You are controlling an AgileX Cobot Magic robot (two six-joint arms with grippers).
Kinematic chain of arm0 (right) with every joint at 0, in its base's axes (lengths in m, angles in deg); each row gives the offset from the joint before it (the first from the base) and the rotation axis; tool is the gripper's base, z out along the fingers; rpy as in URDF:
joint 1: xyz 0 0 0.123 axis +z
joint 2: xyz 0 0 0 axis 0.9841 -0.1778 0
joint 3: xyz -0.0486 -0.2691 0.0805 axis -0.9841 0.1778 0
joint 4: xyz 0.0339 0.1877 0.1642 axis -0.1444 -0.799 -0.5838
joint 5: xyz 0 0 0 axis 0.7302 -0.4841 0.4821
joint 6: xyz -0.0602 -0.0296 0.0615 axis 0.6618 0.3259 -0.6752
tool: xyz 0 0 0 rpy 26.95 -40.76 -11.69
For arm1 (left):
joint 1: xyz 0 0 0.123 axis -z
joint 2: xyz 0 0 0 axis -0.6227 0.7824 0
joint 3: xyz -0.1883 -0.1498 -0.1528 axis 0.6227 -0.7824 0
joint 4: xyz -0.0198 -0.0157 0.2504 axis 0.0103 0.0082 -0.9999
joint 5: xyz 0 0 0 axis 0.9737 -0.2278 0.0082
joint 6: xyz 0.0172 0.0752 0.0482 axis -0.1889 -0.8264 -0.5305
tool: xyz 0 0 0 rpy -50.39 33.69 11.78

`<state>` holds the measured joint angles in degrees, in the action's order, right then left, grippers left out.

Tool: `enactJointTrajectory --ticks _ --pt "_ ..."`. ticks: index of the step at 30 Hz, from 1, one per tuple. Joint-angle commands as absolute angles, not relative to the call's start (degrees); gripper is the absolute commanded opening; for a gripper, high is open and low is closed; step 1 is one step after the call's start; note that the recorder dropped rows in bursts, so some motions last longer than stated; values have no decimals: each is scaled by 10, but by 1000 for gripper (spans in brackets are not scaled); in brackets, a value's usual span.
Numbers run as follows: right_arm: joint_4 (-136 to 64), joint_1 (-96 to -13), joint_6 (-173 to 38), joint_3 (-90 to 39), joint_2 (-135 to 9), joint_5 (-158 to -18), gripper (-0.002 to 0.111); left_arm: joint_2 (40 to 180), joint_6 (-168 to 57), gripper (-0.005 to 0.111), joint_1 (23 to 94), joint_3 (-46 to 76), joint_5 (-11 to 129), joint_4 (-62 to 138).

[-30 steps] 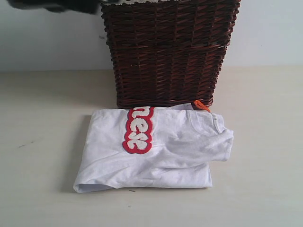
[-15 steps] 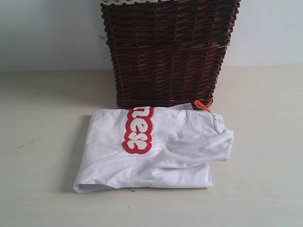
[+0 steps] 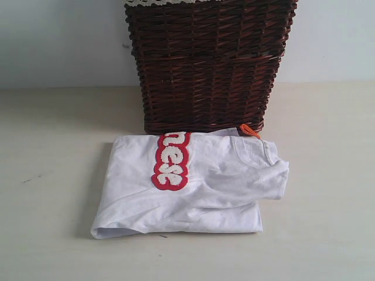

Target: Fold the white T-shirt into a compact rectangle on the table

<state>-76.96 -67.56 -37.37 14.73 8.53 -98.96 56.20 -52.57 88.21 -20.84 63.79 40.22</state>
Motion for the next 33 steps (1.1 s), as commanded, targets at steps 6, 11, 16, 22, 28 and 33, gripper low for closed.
enactJointTrajectory --ticks 6,11,16,22,28,33 --pt "-770 -678 -392 151 86 -988 0 559 -526 0 884 -227 632 407" --pt "-768 -678 -393 151 86 -988 0 559 -526 0 884 -227 632 407" --pt "-768 -678 -393 151 86 -988 0 559 -526 0 884 -227 632 407" --pt "-768 -678 -393 151 86 -988 0 557 -526 0 870 -230 630 407" --pt "-768 -678 -393 151 86 -988 0 553 -527 0 764 -230 630 407" --pt "-768 -678 -393 151 86 -988 0 548 -511 0 604 -230 630 407"
